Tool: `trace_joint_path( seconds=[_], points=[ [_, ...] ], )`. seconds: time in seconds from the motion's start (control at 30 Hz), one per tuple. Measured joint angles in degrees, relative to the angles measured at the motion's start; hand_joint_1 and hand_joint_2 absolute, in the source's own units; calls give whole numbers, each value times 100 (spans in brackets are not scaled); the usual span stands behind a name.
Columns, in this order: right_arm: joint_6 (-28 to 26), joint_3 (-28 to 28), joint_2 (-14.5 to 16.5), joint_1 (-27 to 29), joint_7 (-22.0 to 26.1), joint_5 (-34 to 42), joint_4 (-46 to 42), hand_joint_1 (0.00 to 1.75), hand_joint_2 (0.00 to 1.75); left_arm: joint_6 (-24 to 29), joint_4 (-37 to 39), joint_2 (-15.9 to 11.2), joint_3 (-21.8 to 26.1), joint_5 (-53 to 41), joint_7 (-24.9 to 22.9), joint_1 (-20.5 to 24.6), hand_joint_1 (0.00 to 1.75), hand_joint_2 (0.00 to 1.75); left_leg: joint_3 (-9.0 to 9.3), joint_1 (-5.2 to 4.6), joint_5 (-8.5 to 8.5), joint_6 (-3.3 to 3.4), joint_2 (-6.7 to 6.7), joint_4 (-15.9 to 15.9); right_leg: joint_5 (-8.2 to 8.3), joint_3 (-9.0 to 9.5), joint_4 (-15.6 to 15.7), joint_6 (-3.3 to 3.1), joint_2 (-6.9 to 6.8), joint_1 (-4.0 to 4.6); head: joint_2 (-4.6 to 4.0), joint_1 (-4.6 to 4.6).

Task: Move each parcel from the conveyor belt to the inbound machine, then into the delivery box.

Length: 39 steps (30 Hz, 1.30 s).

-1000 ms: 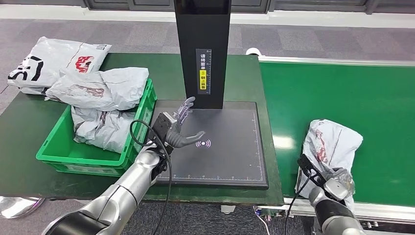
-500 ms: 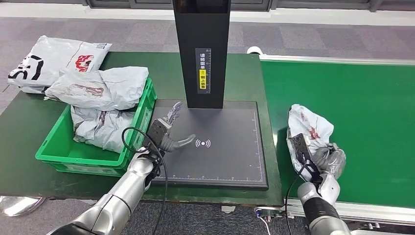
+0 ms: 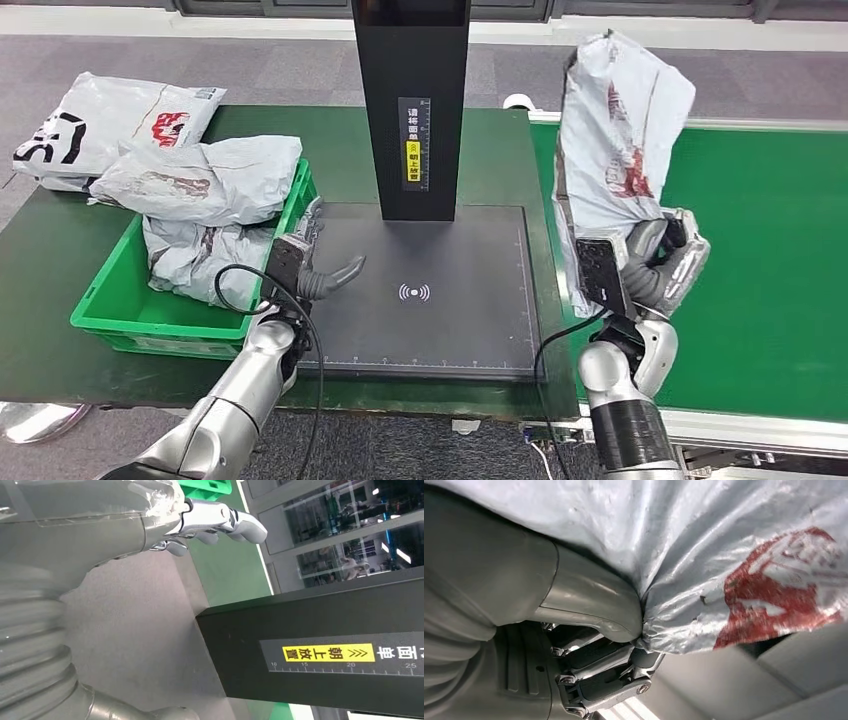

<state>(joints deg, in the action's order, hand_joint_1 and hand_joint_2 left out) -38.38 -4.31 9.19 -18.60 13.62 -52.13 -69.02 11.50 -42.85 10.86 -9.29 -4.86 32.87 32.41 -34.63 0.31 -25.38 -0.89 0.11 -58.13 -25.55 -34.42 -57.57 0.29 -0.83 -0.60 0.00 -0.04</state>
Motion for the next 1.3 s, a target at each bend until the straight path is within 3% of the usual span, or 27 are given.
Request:
trace_joint_path(
  seconds=[0.23,0.53,0.77,0.8,0.9,0.93,0.97,1.3],
  points=[
    [335,-944,77,-96,-166,182,249,175,175,9,-2,-3,1,77,9,63,0,175,-1,1,3,-3,-5,0,2,0,0,0,-4,1,0,-1],
    [2111,-1985,99,-167,-656,560,939,175,175,60,-121,-75,3,278,27,54,0,175,-6,4,2,-4,-4,1,-2,-5,-1,-3,-3,4,0,-2],
    [2593,-2340,94,-229,-752,627,1325,175,175,87,-153,-122,3,308,25,50,0,175,-8,4,2,-4,-7,1,-1,-5,-1,-3,-5,4,0,-1],
    [2734,-2388,89,-252,-806,622,1393,159,175,99,-161,-128,3,317,23,47,0,175,-7,3,2,-4,-6,1,-1,-5,0,-3,-4,4,0,-1],
    [3135,-2589,67,-313,-1001,555,1636,36,175,140,-204,-140,3,354,-25,24,0,175,-7,3,2,-4,-6,0,-1,-5,0,-3,-5,3,0,-2],
    [3223,-2663,58,-335,-1076,510,1730,8,175,167,-220,-143,3,368,-51,13,0,175,-7,3,2,-4,-7,0,-1,-6,0,-3,-5,3,0,-2],
    [3276,-2734,47,-358,-1148,455,1824,0,175,200,-232,-146,3,386,-75,1,0,175,-7,3,2,-4,-7,0,-1,-6,1,-3,-5,4,0,-2],
    [3278,-3102,-27,-502,-1301,284,2315,0,175,297,-336,-179,3,438,-120,-88,0,175,-6,3,2,-4,-5,0,-1,-6,0,-3,-5,4,0,-2]
  ],
)
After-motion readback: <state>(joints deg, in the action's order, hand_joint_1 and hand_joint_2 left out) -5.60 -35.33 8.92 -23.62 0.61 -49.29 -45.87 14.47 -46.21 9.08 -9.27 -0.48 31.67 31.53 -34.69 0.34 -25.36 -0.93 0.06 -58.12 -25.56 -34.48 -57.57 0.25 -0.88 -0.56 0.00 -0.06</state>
